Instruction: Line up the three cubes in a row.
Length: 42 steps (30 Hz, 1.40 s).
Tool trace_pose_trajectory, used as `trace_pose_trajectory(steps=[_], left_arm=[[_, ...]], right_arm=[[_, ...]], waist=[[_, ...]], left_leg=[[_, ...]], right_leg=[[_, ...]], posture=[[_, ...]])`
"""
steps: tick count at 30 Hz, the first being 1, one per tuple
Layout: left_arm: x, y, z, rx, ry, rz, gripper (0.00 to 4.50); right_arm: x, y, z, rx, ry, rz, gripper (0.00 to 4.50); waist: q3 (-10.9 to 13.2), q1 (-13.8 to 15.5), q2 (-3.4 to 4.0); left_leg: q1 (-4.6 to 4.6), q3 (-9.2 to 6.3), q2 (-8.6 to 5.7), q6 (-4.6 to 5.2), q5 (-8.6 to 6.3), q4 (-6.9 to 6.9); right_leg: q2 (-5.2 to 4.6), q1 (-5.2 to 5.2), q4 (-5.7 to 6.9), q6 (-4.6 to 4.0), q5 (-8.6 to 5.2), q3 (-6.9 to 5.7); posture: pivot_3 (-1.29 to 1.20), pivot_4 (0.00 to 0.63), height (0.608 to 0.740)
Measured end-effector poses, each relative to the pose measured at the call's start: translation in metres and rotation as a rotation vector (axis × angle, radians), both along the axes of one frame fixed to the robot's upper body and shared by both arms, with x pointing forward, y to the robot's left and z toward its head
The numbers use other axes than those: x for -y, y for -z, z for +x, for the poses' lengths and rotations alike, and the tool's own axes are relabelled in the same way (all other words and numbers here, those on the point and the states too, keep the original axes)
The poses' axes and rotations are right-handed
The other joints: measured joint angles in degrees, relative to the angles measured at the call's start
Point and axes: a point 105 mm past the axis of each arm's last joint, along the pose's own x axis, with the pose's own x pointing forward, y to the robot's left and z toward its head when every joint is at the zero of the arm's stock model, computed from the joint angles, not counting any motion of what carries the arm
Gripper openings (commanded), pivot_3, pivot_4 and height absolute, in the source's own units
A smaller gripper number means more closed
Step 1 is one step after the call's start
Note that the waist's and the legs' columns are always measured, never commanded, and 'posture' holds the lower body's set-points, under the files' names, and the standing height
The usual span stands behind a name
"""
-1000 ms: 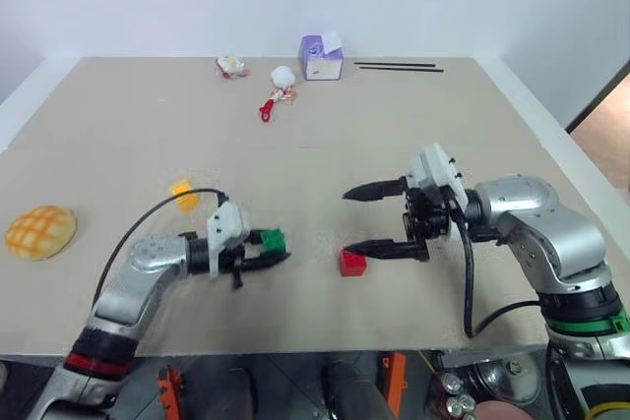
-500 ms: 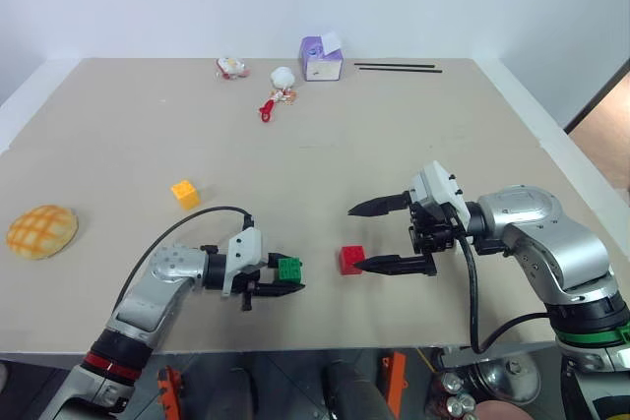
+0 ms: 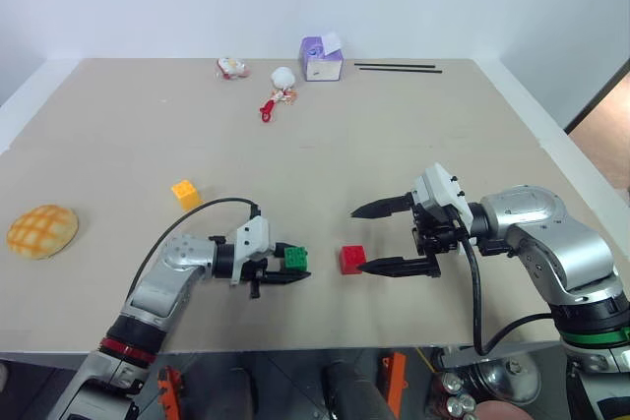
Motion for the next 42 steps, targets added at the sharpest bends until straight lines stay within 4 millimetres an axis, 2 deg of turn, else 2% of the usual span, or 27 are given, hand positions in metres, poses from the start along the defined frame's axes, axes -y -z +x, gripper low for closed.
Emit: trace_pose_trajectory(steps=[8, 10, 12, 16, 17, 23, 25, 29, 30, 35, 39, 42], left_arm=[[0.000, 0.000, 0.001, -0.003, 0.035, 0.015, 1.36], [0.000, 0.000, 0.001, 0.000, 0.037, 0.015, 2.37], [0.000, 0.001, 0.001, -0.006, 0.036, 0.017, 2.92], [-0.001, 0.001, 0.001, -0.007, 0.037, 0.020, 4.36], [-0.001, 0.001, 0.001, -0.007, 0.038, 0.021, 4.47], [-0.004, -0.012, -0.004, 0.004, 0.043, 0.003, 4.47], [-0.006, -0.026, -0.005, 0.005, 0.018, -0.044, 4.47], [-0.020, -0.073, 0.003, 0.039, -0.146, -0.193, 4.47], [-0.023, -0.079, 0.005, 0.047, -0.174, -0.212, 4.47], [-0.073, -0.097, 0.026, 0.097, -0.445, -0.227, 4.47], [-0.120, -0.087, 0.044, 0.081, -0.601, -0.175, 4.47], [-0.145, -0.087, 0.056, 0.082, -0.697, -0.189, 4.47]], right_arm=[[0.001, 0.002, 0.001, -0.003, 0.018, 0.002, 4.50], [0.001, 0.002, 0.001, -0.002, 0.020, 0.003, 4.50], [0.001, 0.002, 0.001, -0.002, 0.021, 0.003, 4.50], [0.001, 0.002, 0.002, -0.003, 0.022, 0.004, 4.50], [0.001, 0.002, 0.001, -0.003, 0.022, 0.004, 4.50], [0.000, 0.002, 0.001, -0.004, 0.020, 0.005, 4.50], [0.000, 0.001, 0.001, -0.008, 0.019, 0.010, 4.50], [-0.002, -0.008, -0.004, -0.010, 0.004, 0.051, 4.50], [-0.002, -0.010, -0.004, -0.010, 0.005, 0.060, 4.50], [-0.013, -0.029, 0.007, 0.053, 0.031, 0.139, 4.50], [-0.014, -0.033, 0.019, 0.066, 0.055, 0.158, 4.50], [-0.017, -0.031, 0.023, 0.067, 0.052, 0.156, 4.50]], waist=[[0.00, 0.00, 0.00], [0.00, -0.01, 0.00], [0.00, -0.01, 0.00], [0.00, -0.01, 0.00], [0.00, -0.01, 0.00], [0.00, -0.02, 0.00], [0.00, -0.02, 0.00], [0.00, -0.01, 0.00], [0.00, -0.02, 0.00], [0.00, -0.35, 0.00], [0.00, -0.27, 0.00], [0.01, -0.13, -0.01]], left_leg=[[0.00, 0.00, 0.00, 0.00, 0.00, 0.00], [0.00, 0.00, 0.00, 0.00, 0.00, 0.00], [0.00, 0.00, 0.00, 0.00, 0.00, 0.00], [-0.01, 0.00, 0.00, 0.00, 0.00, 0.00], [-0.01, -0.01, 0.00, 0.00, 0.00, 0.00], [-0.02, 0.00, 0.01, 0.00, 0.00, -0.01], [-0.03, -0.01, 0.01, 0.00, 0.00, -0.01], [-0.02, -0.04, 0.02, 0.00, 0.00, -0.01], [0.00, -0.03, 0.02, 0.00, 0.00, -0.01], [0.10, -0.08, 0.04, 0.00, 0.00, 0.00], [0.07, -0.04, 0.03, 0.01, 0.01, 0.01], [-0.04, -0.06, 0.03, 0.01, 0.01, 0.01]], right_leg=[[0.00, 0.00, 0.00, -0.03, -0.02, 0.00], [0.00, 0.00, 0.00, -0.02, -0.01, 0.00], [0.00, 0.00, 0.00, -0.02, -0.01, 0.00], [0.00, 0.00, 0.00, -0.01, -0.01, 0.00], [0.00, 0.00, 0.00, -0.01, -0.01, 0.00], [0.00, -0.01, 0.00, -0.01, -0.01, 0.00], [0.00, -0.02, 0.00, -0.01, -0.01, -0.01], [0.00, 0.00, 0.00, 0.08, 0.03, -0.02], [0.00, 0.02, 0.00, 0.08, 0.03, -0.02], [0.10, 0.03, 0.01, -0.07, 0.05, -0.01], [0.07, 0.02, 0.00, -0.21, -0.04, 0.00], [0.06, -0.04, 0.00, -0.16, -0.04, -0.02]], posture=[[0.00, 0.150, 0.740], [0.00, 0.150, 0.740], [0.00, 0.150, 0.740], [0.00, 0.150, 0.740], [0.00, 0.150, 0.740], [0.00, 0.150, 0.740], [0.00, 0.150, 0.740], [0.00, 0.150, 0.740], [0.00, 0.150, 0.740], [0.00, 0.150, 0.740], [0.00, 0.150, 0.740], [0.00, 0.150, 0.740]])
